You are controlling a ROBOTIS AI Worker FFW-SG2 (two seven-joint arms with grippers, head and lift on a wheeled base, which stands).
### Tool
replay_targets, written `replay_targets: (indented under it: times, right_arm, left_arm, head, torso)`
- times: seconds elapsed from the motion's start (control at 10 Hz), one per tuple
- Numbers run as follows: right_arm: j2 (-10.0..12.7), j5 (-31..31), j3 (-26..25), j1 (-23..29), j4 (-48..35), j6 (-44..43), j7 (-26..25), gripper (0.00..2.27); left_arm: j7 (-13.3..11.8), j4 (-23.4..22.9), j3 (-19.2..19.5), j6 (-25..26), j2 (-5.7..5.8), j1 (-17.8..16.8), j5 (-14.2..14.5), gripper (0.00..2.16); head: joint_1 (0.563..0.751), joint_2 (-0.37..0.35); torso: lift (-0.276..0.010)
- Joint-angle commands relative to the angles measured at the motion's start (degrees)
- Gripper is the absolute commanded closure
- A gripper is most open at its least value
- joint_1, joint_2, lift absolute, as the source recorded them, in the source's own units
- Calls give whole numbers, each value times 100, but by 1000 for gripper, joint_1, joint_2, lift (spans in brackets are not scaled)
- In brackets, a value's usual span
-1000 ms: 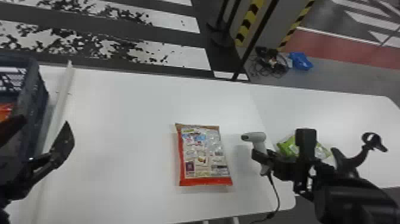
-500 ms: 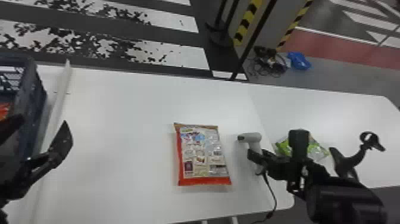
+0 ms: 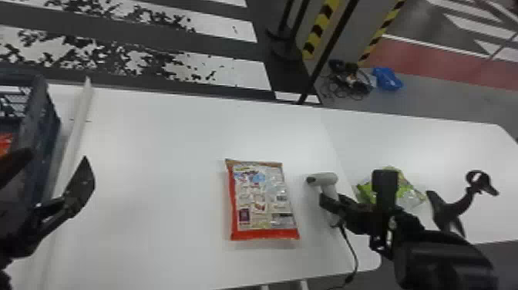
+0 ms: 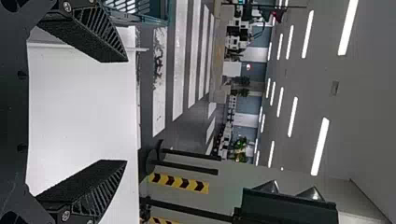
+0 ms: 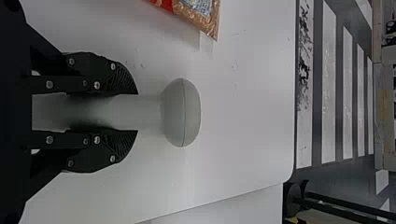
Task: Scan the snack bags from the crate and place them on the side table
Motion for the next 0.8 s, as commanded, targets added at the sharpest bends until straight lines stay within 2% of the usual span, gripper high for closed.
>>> replay_targets:
  times: [0.0, 0.2, 0.3, 0.4, 0.6, 0.7]
  right_arm:
    - [5, -19, 9, 1, -9, -10, -4, 896]
    - [5, -19, -18, 18, -26, -10, -13, 188]
    - [23, -63, -79, 71, -123, -10, -40, 76]
    - [67, -116, -202, 203, -360, -10, -92, 73]
    - [102, -696, -492, 563, -949, 183, -13, 76]
    - [129, -1047, -668, 642, -1134, 552, 242, 76]
  left_arm:
    - [9, 0, 8, 0, 0, 6, 0, 100]
    - [0, 0, 8, 0, -9, 6, 0, 100]
    - [0, 0, 8, 0, -9, 6, 0, 100]
    - [0, 0, 8, 0, -9, 6, 0, 100]
    - [0, 0, 8, 0, -9, 6, 0, 100]
    - [0, 0, 8, 0, -17, -3, 0, 100]
  head:
    - [695, -330]
    - [695, -327]
    - [695, -328]
    - [695, -330]
    - [695, -339]
    - [695, -335]
  torso:
    - [-95]
    - [-95]
    - [-95]
    - [-95]
    - [-95]
    - [-95]
